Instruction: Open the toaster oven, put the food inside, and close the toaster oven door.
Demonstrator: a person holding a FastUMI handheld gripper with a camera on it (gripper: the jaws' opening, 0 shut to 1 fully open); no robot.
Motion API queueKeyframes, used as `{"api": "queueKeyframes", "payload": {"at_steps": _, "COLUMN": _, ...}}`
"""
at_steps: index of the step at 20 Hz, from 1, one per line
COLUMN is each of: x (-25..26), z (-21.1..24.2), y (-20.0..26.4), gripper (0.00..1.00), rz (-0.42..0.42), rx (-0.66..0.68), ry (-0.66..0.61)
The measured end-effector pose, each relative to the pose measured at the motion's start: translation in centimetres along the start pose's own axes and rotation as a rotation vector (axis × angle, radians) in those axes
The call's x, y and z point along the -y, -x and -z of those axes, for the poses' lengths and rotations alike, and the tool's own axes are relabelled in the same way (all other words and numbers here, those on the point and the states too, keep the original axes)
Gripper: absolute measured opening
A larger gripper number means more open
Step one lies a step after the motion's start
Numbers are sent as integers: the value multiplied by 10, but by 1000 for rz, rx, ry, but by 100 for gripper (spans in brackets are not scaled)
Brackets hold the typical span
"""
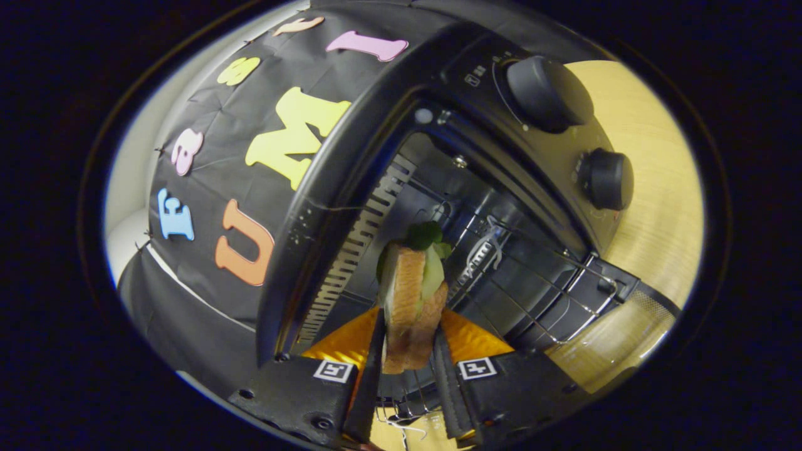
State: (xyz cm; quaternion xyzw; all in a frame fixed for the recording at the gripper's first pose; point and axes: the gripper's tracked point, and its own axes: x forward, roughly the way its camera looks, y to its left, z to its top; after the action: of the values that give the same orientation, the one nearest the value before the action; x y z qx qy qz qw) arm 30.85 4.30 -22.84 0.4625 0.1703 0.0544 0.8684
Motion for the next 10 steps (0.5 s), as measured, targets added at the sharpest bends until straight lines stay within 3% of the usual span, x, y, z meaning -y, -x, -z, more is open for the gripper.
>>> {"api": "queueKeyframes", "payload": {"at_steps": 3, "x": -7, "z": 15, "y": -2, "gripper": 61, "rz": 28, "rx": -72, "ry": 171}}
{"api": "queueKeyframes", "payload": {"at_steps": 6, "x": -1, "z": 27, "y": 1, "gripper": 78, "rz": 109, "rx": -125, "ry": 402}}
{"api": "queueKeyframes", "payload": {"at_steps": 10, "x": 1, "z": 38, "y": 12, "gripper": 78, "rz": 188, "rx": -181, "ry": 566}}
